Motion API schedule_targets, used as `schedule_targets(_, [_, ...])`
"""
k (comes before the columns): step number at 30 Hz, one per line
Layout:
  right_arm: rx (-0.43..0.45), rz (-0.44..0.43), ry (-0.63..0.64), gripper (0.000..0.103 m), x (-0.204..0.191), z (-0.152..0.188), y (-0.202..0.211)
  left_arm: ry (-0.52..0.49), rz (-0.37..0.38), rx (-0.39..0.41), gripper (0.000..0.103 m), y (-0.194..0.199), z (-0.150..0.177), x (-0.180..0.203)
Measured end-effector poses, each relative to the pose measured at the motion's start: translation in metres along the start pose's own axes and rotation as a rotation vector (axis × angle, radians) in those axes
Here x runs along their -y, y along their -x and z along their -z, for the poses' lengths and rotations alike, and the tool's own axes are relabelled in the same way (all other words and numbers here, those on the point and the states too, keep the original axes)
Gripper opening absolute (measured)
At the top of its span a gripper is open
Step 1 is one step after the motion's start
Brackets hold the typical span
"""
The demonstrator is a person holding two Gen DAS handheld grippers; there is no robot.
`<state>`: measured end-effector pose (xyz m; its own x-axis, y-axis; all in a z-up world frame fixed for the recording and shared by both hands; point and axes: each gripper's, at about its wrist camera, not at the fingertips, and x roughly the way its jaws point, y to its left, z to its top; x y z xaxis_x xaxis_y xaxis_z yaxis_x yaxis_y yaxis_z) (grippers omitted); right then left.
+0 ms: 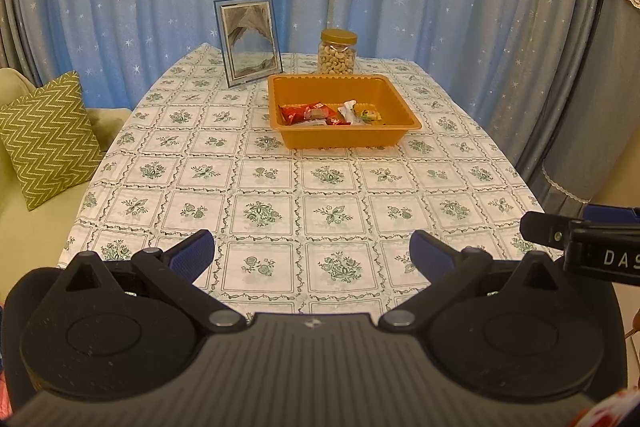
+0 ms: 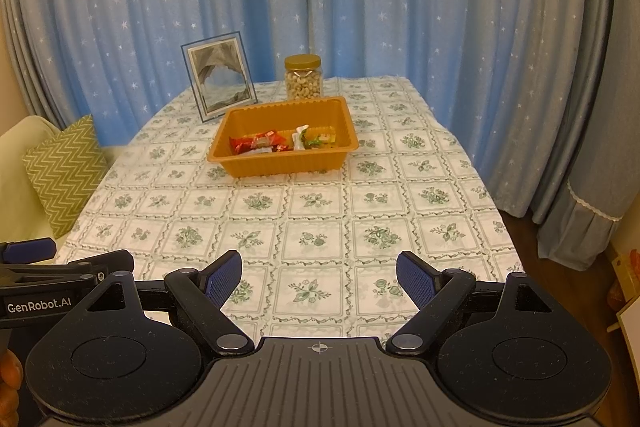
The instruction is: Organize snacks
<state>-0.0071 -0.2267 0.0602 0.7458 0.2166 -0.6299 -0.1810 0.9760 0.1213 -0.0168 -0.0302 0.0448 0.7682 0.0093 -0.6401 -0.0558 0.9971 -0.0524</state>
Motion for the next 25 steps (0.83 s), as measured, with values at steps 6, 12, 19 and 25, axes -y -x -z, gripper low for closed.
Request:
schedule_targets(6, [0.000, -0.001, 0.000, 0.084, 0.0001, 0.0002, -0.0001, -0.001, 0.000, 0.000, 0.103, -0.0001, -0.0001, -0.0003])
schedule_targets(12, [-0.001, -0.001, 0.000, 0.084, 0.0002, 0.0001, -0.0004, -0.001, 0.000, -0.002, 0.103, -0.0005, 0.0012, -0.0009])
schedule_targets(19, [-0.004, 0.002, -0.005, 0.084, -0.0010, 0.0071, -0.0023, 0.001, 0.003, -0.002, 0.103, -0.0010, 0.0036, -0.0009])
schedule_targets(25, [-0.005, 0.002, -0.005, 0.084, -0.0007, 0.0078, -0.0029, 0.006, 0.002, 0.016, 0.103, -0.0014, 0.0047, -0.0021])
